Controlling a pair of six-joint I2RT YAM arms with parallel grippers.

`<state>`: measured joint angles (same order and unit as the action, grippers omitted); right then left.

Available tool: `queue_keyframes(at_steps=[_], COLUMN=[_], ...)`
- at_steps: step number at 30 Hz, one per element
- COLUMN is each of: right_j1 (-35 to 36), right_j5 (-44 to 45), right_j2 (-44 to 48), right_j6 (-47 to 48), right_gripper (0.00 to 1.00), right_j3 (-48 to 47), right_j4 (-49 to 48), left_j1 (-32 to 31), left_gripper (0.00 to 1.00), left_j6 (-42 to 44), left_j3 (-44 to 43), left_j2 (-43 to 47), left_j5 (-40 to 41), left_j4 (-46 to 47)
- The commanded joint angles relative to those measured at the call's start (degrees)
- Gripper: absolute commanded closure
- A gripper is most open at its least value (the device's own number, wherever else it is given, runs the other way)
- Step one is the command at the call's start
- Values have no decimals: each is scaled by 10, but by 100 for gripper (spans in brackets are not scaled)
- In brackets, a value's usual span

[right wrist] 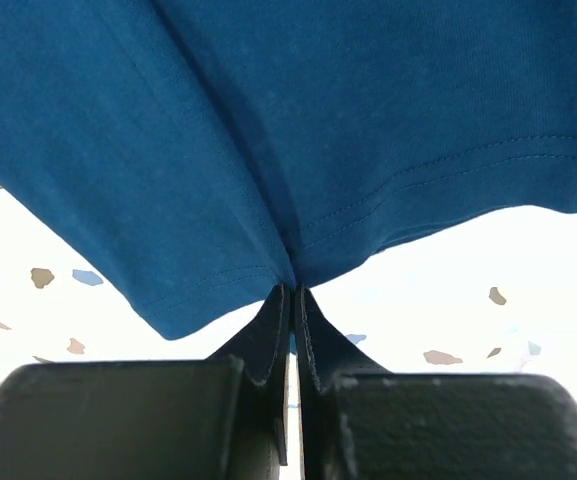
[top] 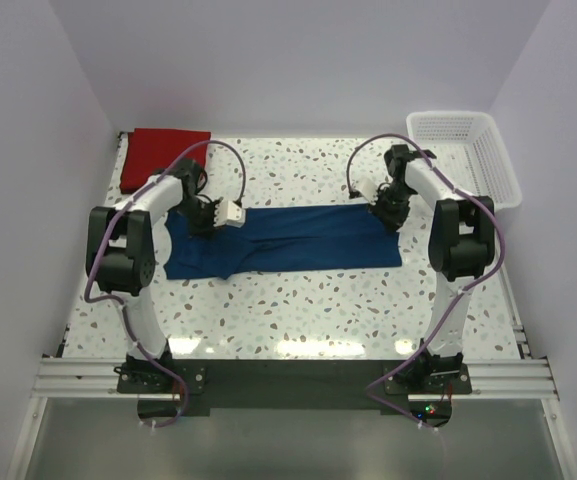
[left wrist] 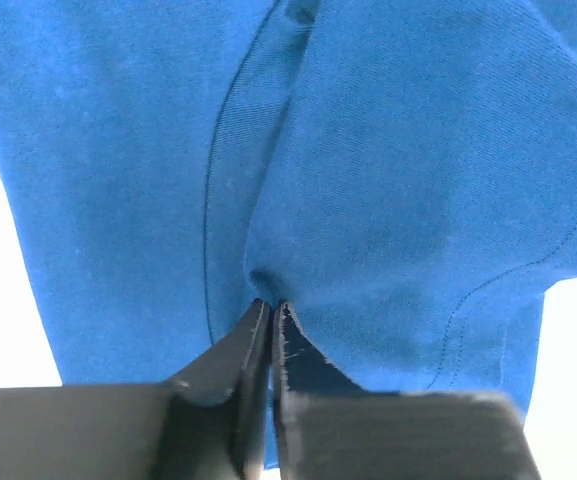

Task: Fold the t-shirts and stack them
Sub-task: Fold the tshirt

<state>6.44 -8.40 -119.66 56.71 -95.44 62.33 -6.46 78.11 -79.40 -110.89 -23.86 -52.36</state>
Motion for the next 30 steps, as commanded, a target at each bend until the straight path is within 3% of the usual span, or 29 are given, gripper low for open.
queue_keyframes(at_steps=[1, 2, 11, 22, 30], right_j1=[1, 2, 1, 2, 2], right_j5=[8, 8, 4, 3, -2], right_j2=[9, 14, 103, 264, 245], right_j6=[6, 7, 16, 46, 41], right_gripper=[100, 100, 100, 100, 100], right_j3=[-5, -3, 49, 223, 197], right_j4=[21, 24, 50, 71, 76], left_j1=[-2, -2, -1, -2, -2], left_gripper=[96, 100, 100, 100, 100], left_j6=[23, 22, 25, 44, 39], left_j3=[1, 6, 70, 205, 195], left_j2=[30, 47, 166, 346, 363], left_j5=[-25, -28, -28, -15, -5], left_j4=[-26, -26, -39, -100, -108])
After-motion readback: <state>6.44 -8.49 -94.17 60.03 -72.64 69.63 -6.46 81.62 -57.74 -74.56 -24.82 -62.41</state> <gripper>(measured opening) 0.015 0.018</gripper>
